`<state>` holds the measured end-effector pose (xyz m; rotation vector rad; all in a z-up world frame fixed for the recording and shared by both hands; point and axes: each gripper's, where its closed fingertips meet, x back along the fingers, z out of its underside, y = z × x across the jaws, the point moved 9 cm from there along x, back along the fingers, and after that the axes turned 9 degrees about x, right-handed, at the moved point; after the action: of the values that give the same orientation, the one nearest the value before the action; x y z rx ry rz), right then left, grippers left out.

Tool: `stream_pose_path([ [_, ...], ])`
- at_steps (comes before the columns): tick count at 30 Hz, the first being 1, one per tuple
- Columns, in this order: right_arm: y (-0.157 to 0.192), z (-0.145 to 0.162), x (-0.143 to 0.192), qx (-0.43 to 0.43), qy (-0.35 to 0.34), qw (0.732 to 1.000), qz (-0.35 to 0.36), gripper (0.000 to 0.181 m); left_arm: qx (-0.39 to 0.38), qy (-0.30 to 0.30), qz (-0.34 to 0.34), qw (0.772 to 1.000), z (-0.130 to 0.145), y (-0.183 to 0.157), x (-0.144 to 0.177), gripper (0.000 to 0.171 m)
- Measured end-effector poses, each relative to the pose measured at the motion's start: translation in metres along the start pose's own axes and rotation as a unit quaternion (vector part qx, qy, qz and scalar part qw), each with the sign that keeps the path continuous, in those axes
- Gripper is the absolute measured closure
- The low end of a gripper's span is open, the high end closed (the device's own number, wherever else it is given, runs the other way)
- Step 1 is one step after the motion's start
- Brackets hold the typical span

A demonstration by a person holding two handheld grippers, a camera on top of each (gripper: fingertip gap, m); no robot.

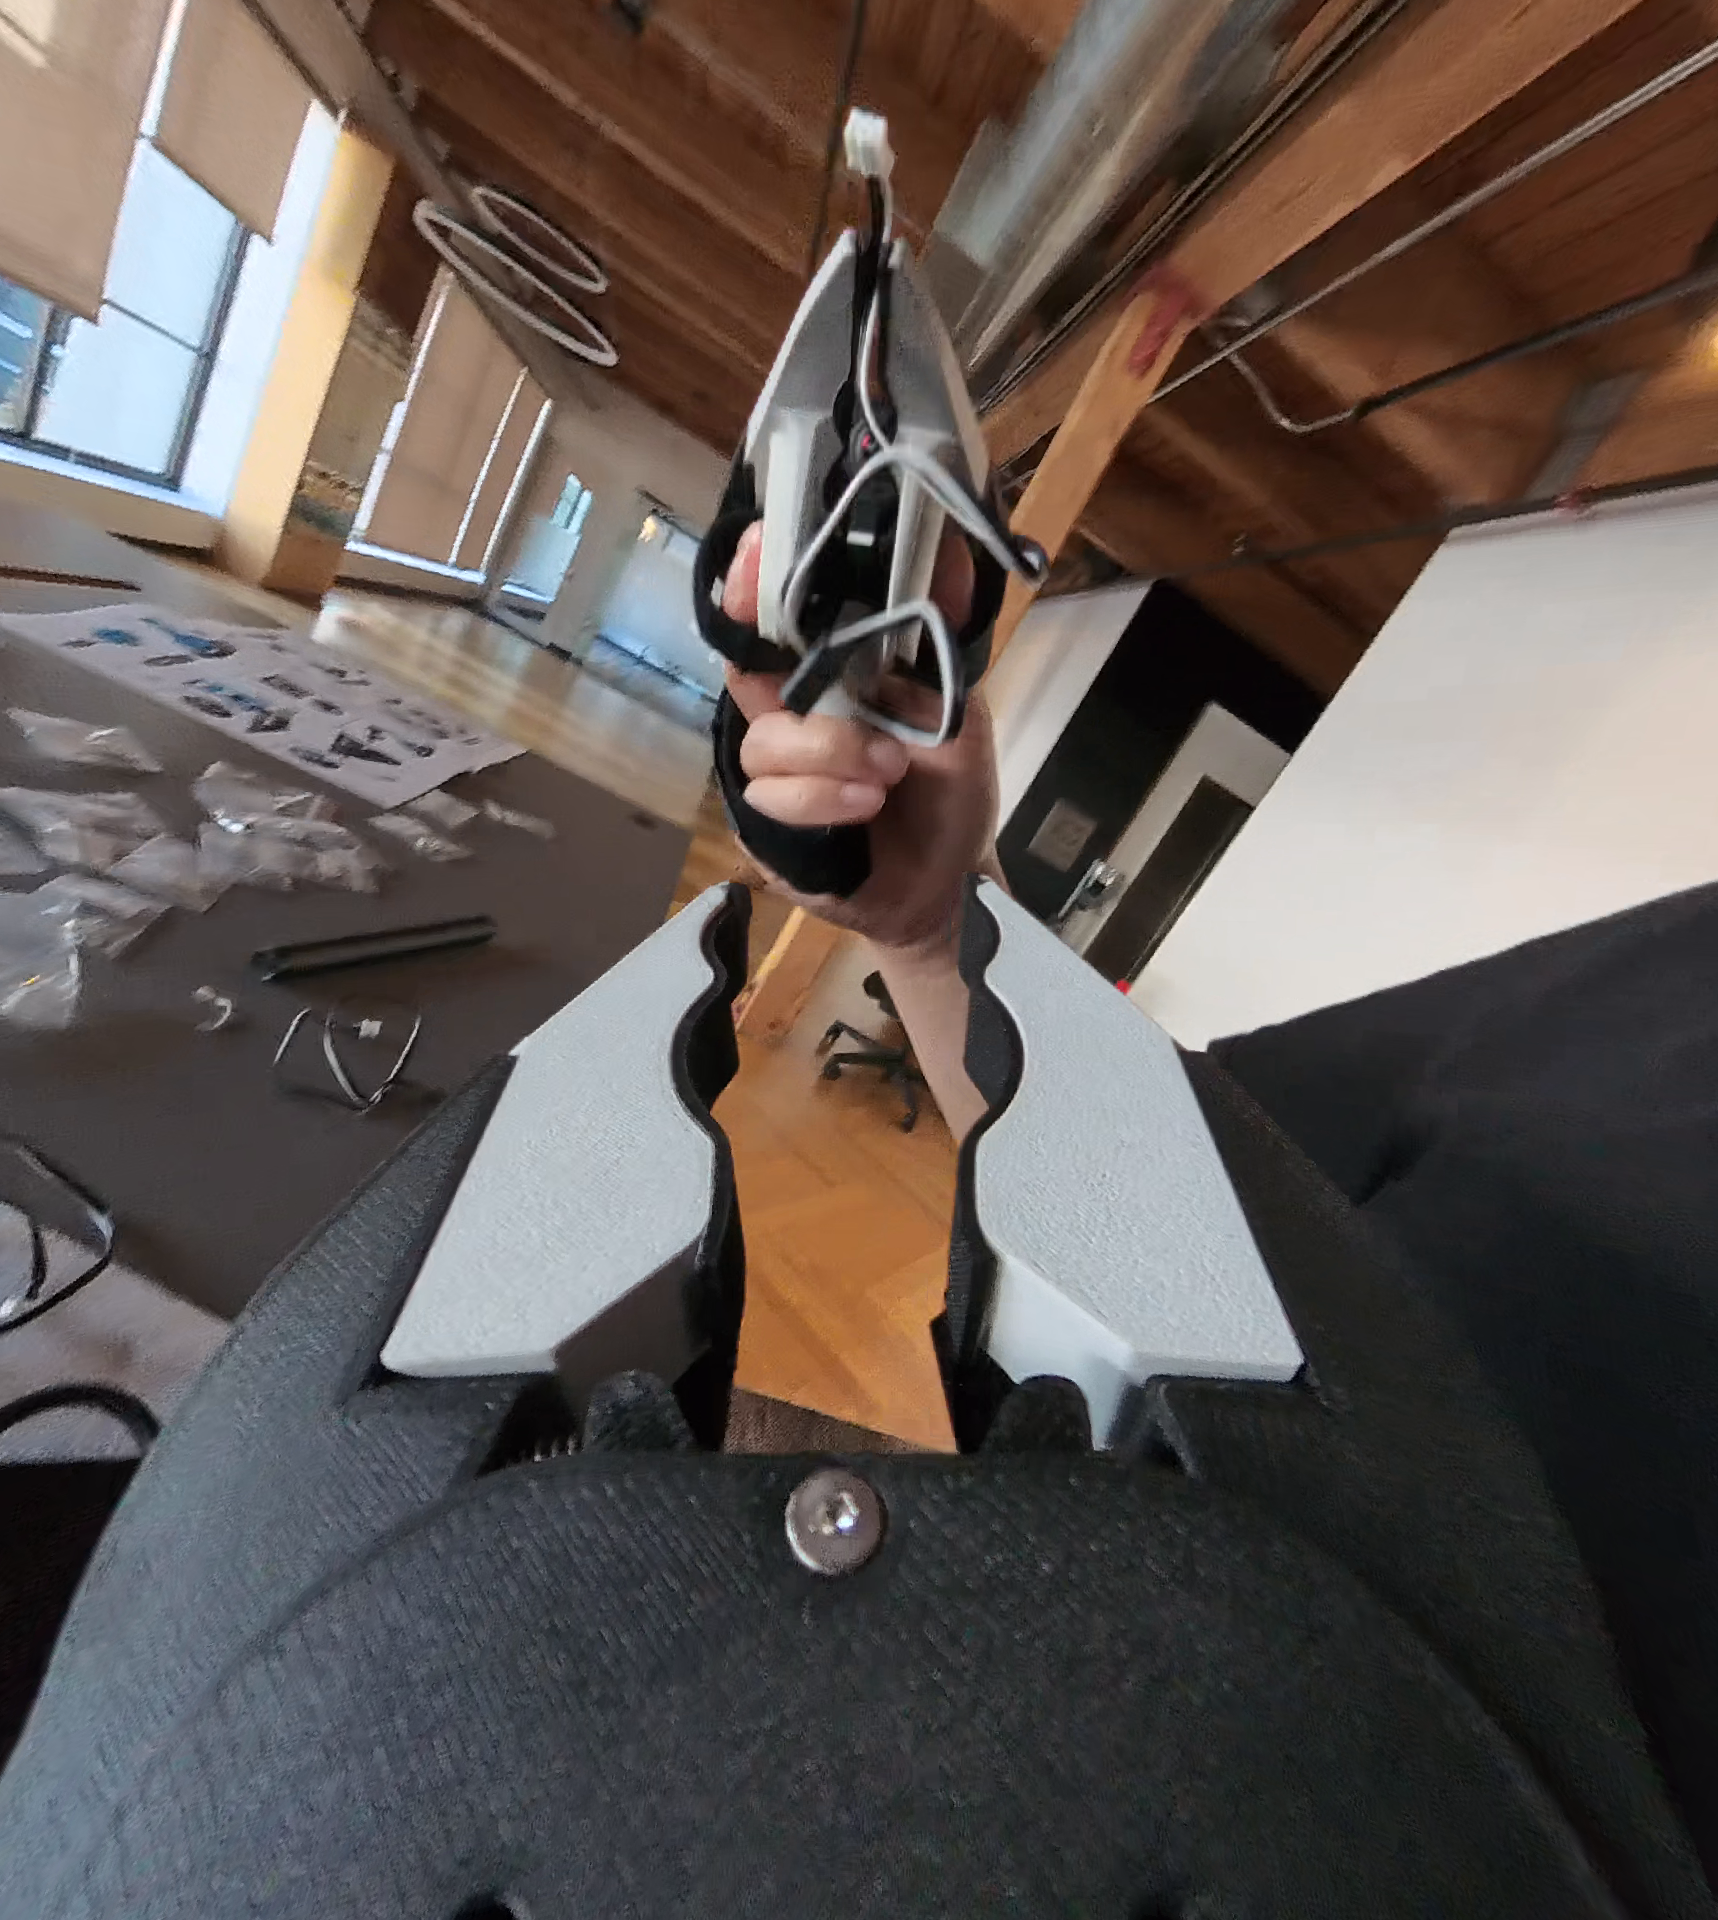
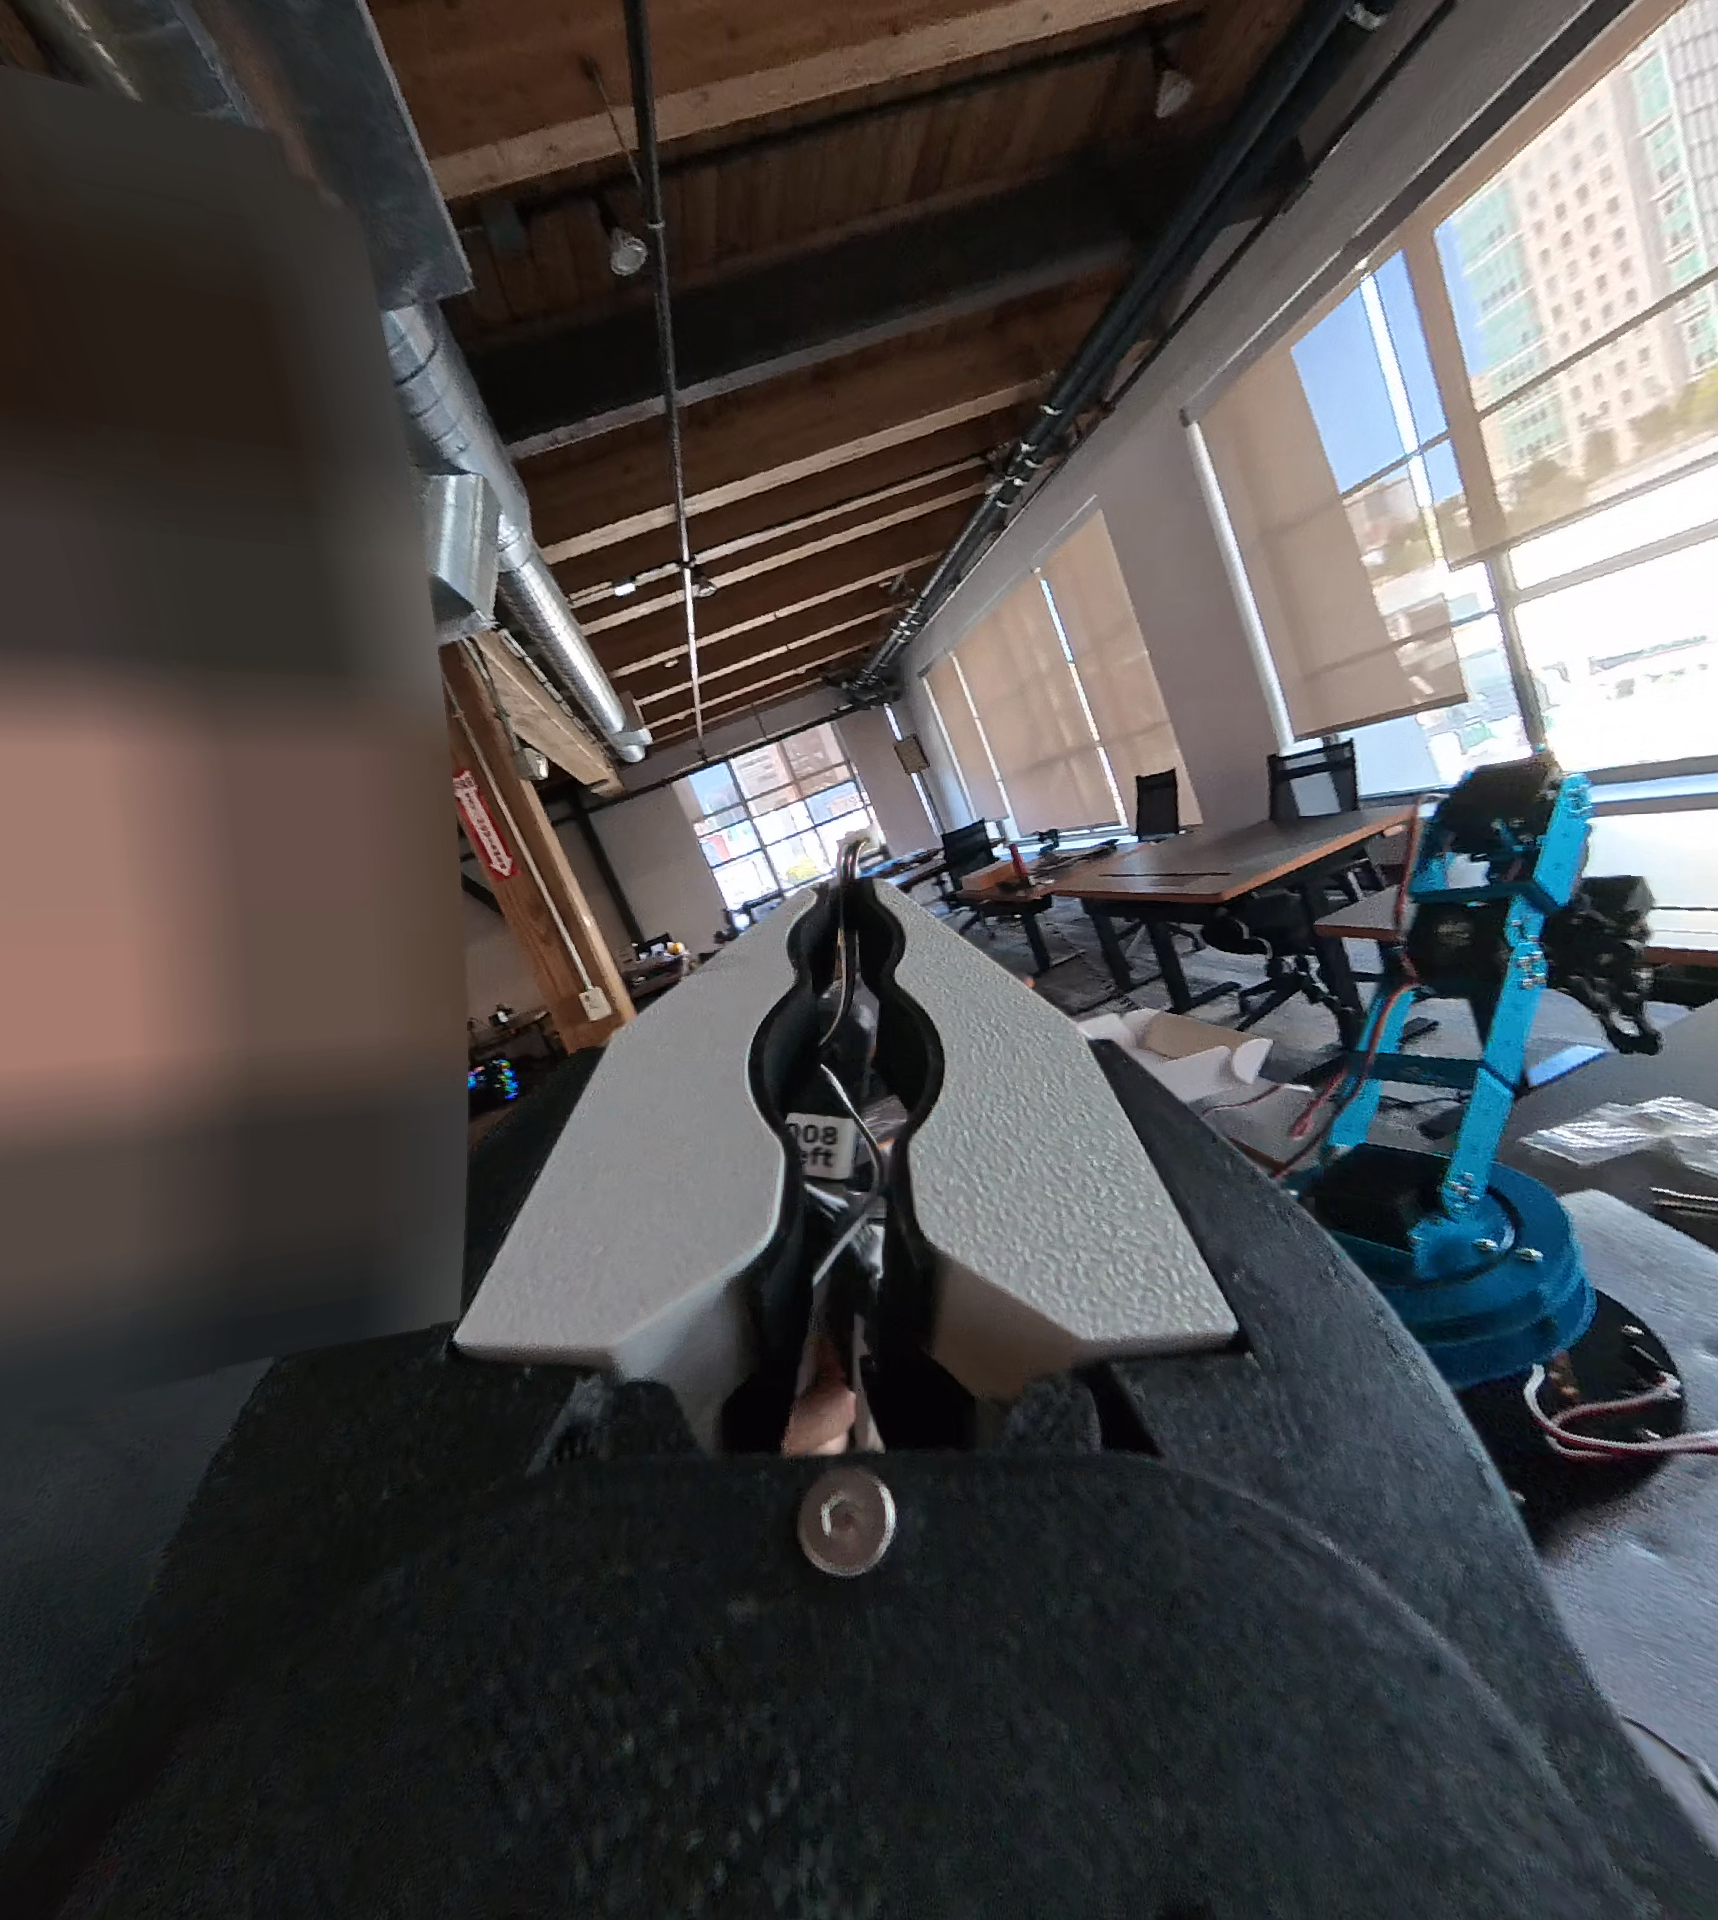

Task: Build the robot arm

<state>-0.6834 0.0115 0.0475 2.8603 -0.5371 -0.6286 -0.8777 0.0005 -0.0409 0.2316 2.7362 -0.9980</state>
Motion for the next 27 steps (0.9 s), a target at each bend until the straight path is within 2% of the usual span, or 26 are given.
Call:
stream_pose_path([
  [3,0.004,0.004,-0.004,-0.004,0.013,1.000,-0.008,0.181,-0.016,0.002,0.002,1.000,-0.004,-0.003,0.000,0.133],
  [6,0.003,0.003,0.008,0.034,0.048,0.998,0.025,0.181,-0.048,0.025,-0.032,0.998,-0.001,-0.004,0.010,0.143],
  [9,-0.009,0.001,0.042,0.089,0.111,0.983,0.113,0.180,-0.052,0.032,-0.089,0.994,0.005,0.003,0.026,0.151],
  [11,-0.022,0.006,0.071,0.120,0.183,0.960,0.173,0.181,-0.025,0.028,-0.110,0.993,0.012,0.009,0.036,0.162],
  [12,-0.030,0.009,0.085,0.127,0.215,0.948,0.198,0.181,-0.010,0.024,-0.114,0.993,0.017,0.011,0.041,0.167],
  [14,-0.047,0.014,0.110,0.117,0.234,0.938,0.226,0.180,0.008,0.012,-0.132,0.991,0.025,0.018,0.047,0.171],
  [17,-0.083,0.027,0.129,0.063,0.234,0.946,0.216,0.180,-0.006,0.009,-0.194,0.981,0.031,0.028,0.044,0.171],
  [21,-0.126,0.061,0.121,0.004,0.276,0.949,0.149,0.180,-0.047,0.003,-0.243,0.969,0.020,0.028,0.015,0.171],
  [27,-0.165,0.102,0.115,0.019,0.403,0.911,0.088,0.181,-0.086,-0.008,-0.297,0.951,0.007,0.031,-0.027,0.171],
])
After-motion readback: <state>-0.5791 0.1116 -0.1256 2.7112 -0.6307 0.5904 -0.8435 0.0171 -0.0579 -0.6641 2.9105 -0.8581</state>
